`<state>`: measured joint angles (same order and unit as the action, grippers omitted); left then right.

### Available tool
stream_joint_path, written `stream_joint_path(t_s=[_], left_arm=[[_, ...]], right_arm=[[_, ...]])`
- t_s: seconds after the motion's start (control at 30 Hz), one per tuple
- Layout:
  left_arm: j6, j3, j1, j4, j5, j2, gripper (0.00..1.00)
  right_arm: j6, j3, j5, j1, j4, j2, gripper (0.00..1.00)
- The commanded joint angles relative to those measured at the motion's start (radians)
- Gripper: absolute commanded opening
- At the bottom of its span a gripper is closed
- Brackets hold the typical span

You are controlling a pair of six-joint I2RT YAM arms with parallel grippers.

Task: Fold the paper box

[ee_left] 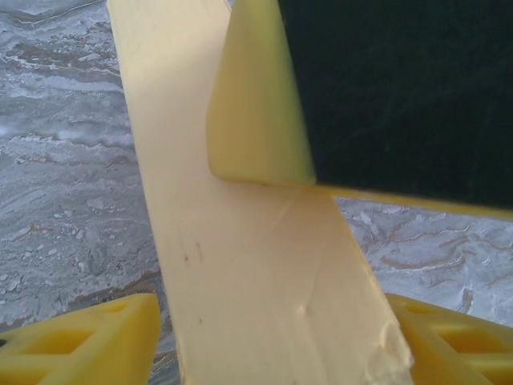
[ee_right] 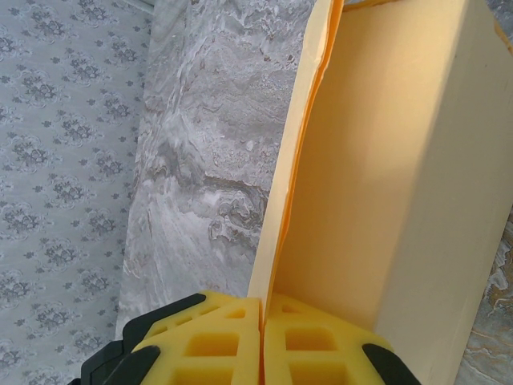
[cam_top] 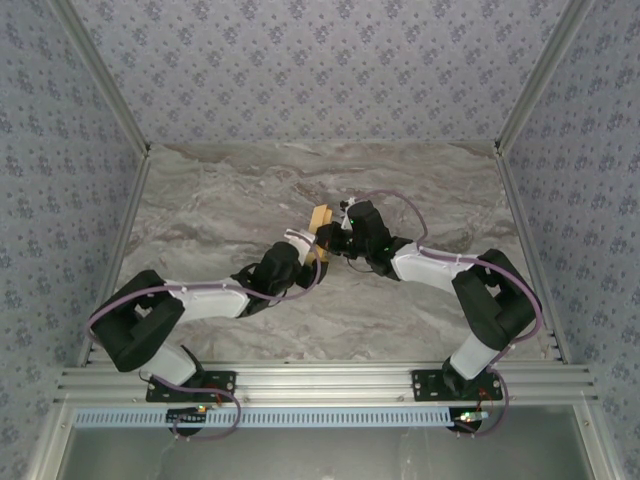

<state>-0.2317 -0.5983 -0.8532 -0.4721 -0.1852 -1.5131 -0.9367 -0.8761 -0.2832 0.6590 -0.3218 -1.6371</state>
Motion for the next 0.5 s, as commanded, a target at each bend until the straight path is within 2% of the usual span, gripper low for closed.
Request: stream_joint_path(t_s=[0.0,0.17,0.47], left_arm=[[0.019,-0.037,-0.003,-0.045,-0.013,-0.020,0.66],[0.026,-0.034,0.008,-0.049,0.001,-0.028,0.55],[0.074,0.015,0.056,-0.078,0.082,0.010,0.42]], right_arm=[[0.013,0.025,0.045,-0.001,0.088,-0.018,0.08],[0.021,0.019,0.037,-0.013,0.098,0.006,0.10],[0.085,-0.032,0.007,-0.055,0.187,0.117,0.34]])
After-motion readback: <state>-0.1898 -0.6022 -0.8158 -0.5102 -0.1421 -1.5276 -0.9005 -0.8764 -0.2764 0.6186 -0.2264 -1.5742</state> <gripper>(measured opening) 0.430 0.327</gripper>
